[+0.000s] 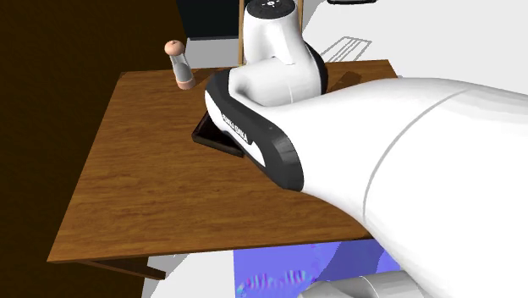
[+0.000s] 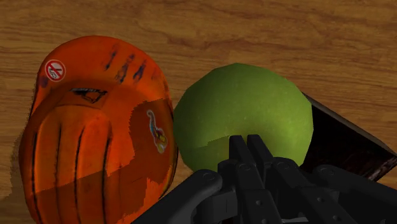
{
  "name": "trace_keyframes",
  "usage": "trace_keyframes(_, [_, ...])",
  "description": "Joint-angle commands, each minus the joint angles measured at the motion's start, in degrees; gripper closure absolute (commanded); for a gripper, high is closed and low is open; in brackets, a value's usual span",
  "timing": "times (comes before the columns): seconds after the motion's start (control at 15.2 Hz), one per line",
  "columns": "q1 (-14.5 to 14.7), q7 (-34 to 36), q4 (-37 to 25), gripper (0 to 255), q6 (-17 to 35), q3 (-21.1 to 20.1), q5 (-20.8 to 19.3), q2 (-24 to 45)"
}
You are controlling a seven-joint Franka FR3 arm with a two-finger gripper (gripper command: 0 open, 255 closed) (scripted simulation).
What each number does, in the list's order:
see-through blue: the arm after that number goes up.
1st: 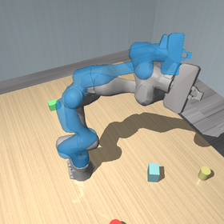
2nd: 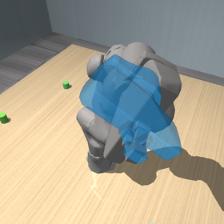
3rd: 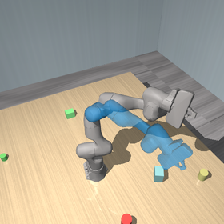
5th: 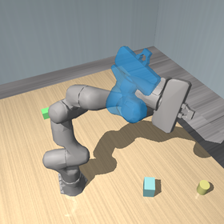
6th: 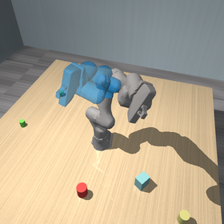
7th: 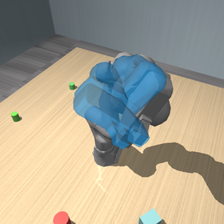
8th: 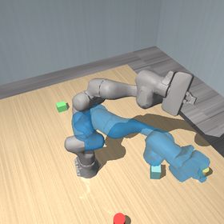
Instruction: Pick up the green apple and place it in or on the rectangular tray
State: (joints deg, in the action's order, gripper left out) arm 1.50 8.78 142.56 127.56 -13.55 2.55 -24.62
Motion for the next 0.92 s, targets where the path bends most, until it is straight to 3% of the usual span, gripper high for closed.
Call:
trace_keyframes(0.0, [0.0,-0.1,-1.2,255,-1.7,0.1,0.0,-0.5])
trace_keyframes(0.59, [0.0,-0.5,-6.1,255,-8.3,0.7,0.1,-2.2])
trace_keyframes(0.86, [-0.6,2.2,-16.1,255,-9.8,-1.4,-1.6,6.4])
